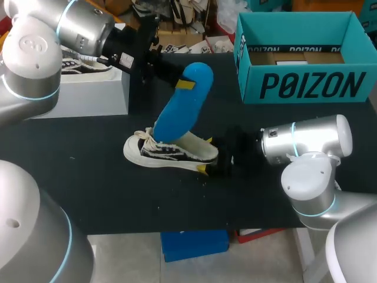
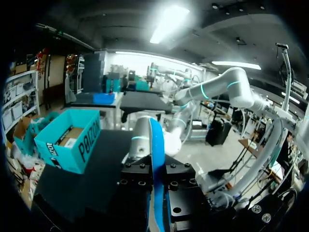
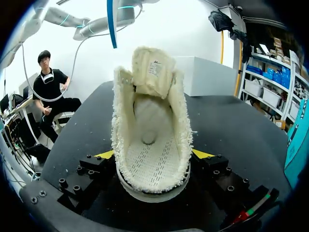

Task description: Take the shoe out of the shoebox, open the shoe tongue, remove and reinsert the insole, then place the shoe into the shoebox

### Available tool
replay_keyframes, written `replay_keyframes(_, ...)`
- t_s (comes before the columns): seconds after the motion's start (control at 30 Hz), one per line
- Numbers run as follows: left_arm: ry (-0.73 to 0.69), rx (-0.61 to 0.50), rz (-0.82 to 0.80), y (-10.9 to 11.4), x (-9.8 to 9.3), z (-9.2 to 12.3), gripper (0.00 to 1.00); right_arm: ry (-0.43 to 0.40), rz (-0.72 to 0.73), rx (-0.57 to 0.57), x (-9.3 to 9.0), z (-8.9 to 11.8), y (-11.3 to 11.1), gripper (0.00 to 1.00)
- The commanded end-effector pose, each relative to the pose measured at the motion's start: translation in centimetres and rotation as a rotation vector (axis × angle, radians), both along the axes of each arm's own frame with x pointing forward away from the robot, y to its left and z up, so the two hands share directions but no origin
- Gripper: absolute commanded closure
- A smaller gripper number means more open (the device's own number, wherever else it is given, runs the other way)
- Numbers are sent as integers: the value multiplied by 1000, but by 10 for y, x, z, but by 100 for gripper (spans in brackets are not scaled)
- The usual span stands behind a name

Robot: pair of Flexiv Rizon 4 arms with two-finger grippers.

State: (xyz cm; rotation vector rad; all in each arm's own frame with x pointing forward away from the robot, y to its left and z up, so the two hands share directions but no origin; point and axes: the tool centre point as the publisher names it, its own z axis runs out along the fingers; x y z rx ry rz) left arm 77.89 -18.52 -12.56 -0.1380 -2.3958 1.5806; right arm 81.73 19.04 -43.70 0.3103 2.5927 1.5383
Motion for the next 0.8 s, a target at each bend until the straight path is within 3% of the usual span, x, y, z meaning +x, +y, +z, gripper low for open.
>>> replay_keyframes(0.03,-2,0,1,-1,0,-1,100,1,-2,-2,-1,-3,2,100)
replay_keyframes(0.23,233,-120,158,-7,1,16,100,1,-2,-2,-1,-3,2,100)
replay_keyframes(0.47,394,-251,313,-8,11,46,100,1,-2,-2,-1,-3,2,100)
replay_keyframes(0.8,444,-418,341,-4,7,101,100,1,-2,-2,-1,-3,2,100)
